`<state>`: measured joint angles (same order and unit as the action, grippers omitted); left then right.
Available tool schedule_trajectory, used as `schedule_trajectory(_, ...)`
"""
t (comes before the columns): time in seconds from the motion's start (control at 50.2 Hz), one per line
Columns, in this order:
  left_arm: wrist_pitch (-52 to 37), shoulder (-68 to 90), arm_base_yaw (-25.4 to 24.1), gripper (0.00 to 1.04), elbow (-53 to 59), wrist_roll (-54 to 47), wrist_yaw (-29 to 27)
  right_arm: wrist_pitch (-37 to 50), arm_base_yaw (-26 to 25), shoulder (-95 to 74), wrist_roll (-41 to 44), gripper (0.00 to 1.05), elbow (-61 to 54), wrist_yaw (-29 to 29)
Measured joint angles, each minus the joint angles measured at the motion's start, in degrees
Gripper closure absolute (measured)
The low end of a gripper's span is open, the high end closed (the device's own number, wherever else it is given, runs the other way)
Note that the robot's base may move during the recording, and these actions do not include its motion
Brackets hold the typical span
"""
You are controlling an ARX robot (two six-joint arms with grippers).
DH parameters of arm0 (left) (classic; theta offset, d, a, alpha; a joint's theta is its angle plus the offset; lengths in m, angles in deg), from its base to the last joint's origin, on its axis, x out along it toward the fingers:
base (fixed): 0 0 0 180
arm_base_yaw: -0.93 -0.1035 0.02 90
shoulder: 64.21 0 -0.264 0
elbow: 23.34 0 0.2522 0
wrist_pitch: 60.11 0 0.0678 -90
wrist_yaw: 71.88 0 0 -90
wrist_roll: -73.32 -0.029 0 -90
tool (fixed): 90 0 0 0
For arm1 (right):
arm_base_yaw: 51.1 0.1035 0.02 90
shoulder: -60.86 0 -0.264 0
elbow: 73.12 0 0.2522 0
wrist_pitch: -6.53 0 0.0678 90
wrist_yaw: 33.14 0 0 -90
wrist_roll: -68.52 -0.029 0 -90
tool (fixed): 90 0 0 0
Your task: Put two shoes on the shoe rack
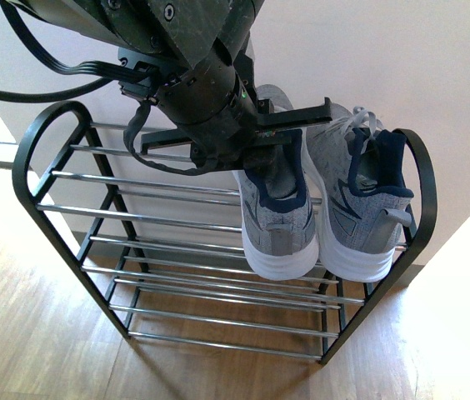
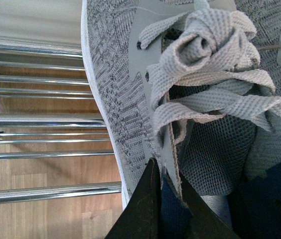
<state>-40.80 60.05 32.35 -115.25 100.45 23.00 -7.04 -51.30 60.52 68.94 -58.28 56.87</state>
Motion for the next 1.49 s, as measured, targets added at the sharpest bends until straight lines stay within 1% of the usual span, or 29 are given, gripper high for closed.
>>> schedule_trajectory(0.378,3.67,2.62,-0.11,1.03,-4.55,-7.8,-0.57,0.0,0.0,0.0,0.0,0.09,0.0,0.0)
schedule_trajectory(0.498,2.86,2.62,-0.46,1.02,-4.63,-8.37,-1.49,0.0,0.0,0.0,0.0,0.09,0.0,0.0)
schedule_trajectory(0.577,0.48,2.6,-1.09,0.85,-4.5,-7.54,-1.16,0.0,0.0,0.0,0.0,0.09,0.0,0.0)
schedule_trajectory(0.657,0.98,2.27,-1.92,0.69,-4.31,-5.51,-0.35,0.0,0.0,0.0,0.0,0.09,0.0,0.0)
schedule_trajectory(0.836,2.38,-1.4,-2.27,0.46,-0.9,-2.43,3.15,0.0,0.0,0.0,0.0,0.09,0.0,0.0)
schedule_trajectory(0.956,3.61,-7.34,-2.16,0.3,2.34,-0.77,7.28,0.0,0.0,0.0,0.0,0.09,0.0,0.0)
schedule_trajectory(0.995,4.2,-10.71,-2.16,0.23,3.45,-0.31,8.9,0.0,0.0,0.0,0.0,0.09,0.0,0.0)
schedule_trajectory(1.015,4.42,-11.61,-2.16,0.21,3.69,-0.26,9.4,0.0,0.0,0.0,0.0,0.09,0.0,0.0)
schedule_trajectory(1.055,5.09,-15.37,-2.21,0.14,4.74,-0.11,10.69,0.0,0.0,0.0,0.0,0.09,0.0,0.0)
schedule_trajectory(1.075,5.42,-18.23,-2.43,0.09,5.49,-0.26,11.28,0.0,0.0,0.0,0.0,0.09,0.0,0.0)
schedule_trajectory(1.095,5.57,-20.15,-2.64,0.08,6.01,-0.39,11.26,0.0,0.0,0.0,0.0,0.09,0.0,0.0)
schedule_trajectory(1.155,6.25,-24.83,-3.45,0.1,7.15,-0.44,11.28,0.0,0.0,0.0,0.0,0.09,0.0,0.0)
schedule_trajectory(1.274,7.8,-33.4,-7.1,0.09,9.77,-1.6,8.55,0.0,0.0,0.0,0.0,0.09,0.0,0.0)
schedule_trajectory(1.334,8.7,-37.94,-10.75,0.09,12.17,-3.56,3.21,0.0,0.0,0.0,0.0,0.09,0.0,0.0)
schedule_trajectory(1.433,9.07,-41.09,-13.92,0.09,14.45,-4.98,-1.05,0.0,0.0,0.0,0.0,0.09,0.0,0.0)
schedule_trajectory(1.453,8.44,-41.75,-14.43,0.1,15.1,-5.92,-2.62,0.0,0.0,0.0,0.0,0.09,0.0,0.0)
schedule_trajectory(1.493,1.86,-43.04,-14.64,0.14,18.08,-8.66,-7.76,0.0,0.0,0.0,0.0,0.09,0.0,0.0)
